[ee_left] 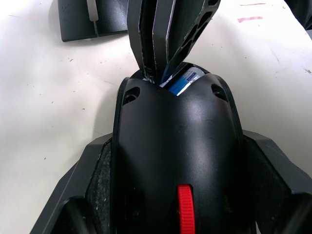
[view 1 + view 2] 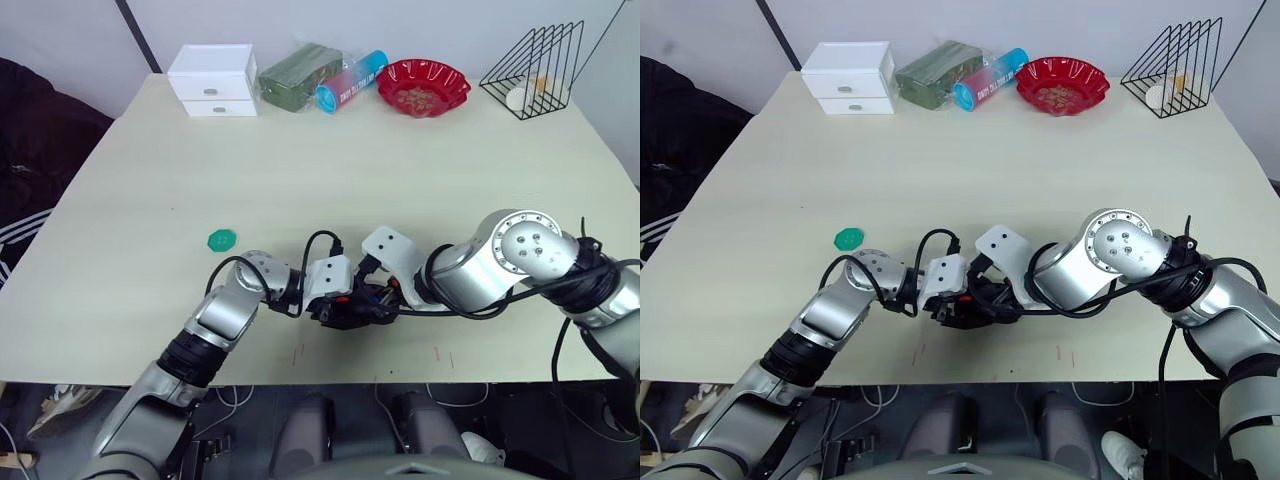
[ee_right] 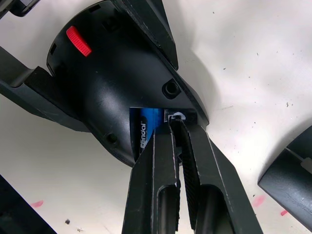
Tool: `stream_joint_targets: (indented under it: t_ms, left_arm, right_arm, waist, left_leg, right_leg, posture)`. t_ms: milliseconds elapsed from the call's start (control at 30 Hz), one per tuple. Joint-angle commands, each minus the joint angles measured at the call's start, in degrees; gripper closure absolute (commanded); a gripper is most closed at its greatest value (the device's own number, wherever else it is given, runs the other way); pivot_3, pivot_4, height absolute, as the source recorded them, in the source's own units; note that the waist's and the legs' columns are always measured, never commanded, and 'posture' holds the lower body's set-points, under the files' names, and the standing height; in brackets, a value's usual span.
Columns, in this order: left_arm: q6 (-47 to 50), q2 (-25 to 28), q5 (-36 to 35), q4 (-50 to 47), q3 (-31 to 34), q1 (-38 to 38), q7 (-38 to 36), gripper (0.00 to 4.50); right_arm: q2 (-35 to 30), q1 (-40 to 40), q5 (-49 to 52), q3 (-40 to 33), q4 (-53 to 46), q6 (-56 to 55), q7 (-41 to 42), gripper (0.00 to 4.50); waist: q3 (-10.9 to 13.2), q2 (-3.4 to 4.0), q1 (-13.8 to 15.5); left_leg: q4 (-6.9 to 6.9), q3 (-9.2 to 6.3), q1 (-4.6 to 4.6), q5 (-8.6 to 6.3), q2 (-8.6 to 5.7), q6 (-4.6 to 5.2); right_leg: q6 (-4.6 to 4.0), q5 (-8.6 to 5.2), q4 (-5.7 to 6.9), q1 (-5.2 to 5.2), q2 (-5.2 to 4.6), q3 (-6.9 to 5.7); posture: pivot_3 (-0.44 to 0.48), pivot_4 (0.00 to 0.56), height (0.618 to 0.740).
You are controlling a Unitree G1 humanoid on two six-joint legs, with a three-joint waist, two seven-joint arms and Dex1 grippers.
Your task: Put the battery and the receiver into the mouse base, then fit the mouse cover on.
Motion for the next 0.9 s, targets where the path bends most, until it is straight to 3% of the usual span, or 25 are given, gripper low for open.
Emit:
stream_joint_targets:
  t_ms: [33,833,900]
  left_arm:
    - [-0.19,0.55,2.29,1.59,-2.50,1.12,-0.31,1.56]
    - [-1.36,0.17,2.67,2.88,-2.63,0.88,-0.24,1.56]
    - [-1.45,0.16,2.69,2.99,-2.63,0.79,-0.28,1.56]
  right_arm:
    - [0.76,1.72,0.00,1.66,0.20,-0.45,0.35,4.50]
    - [0.72,0.58,0.00,0.75,0.77,1.01,3.21,4.50]
    - [0.75,0.37,0.00,0.79,0.84,1.15,3.18,3.80]
  waist:
    - [-0.01,0.00,-0.01]
    - [-0.03,0.01,-0.10]
    - [-0.02,0.01,-0.09]
  left_leg:
    - [0.00,0.00,0.00,0.00,0.00,0.00]
    - [-0.09,-0.01,0.04,0.00,0.02,0.00]
    - [-0.09,-0.01,0.03,0.00,0.02,0.00]
  right_leg:
    - [0.00,0.00,0.00,0.00,0.00,0.00]
    - [-0.06,-0.03,-0.02,0.00,-0.02,-0.01]
    - [-0.06,-0.03,-0.02,0.00,-0.02,-0.01]
  posture:
    - [0.000,0.150,0.740]
    - [0.000,0.150,0.740]
    - [0.000,0.150,0.740]
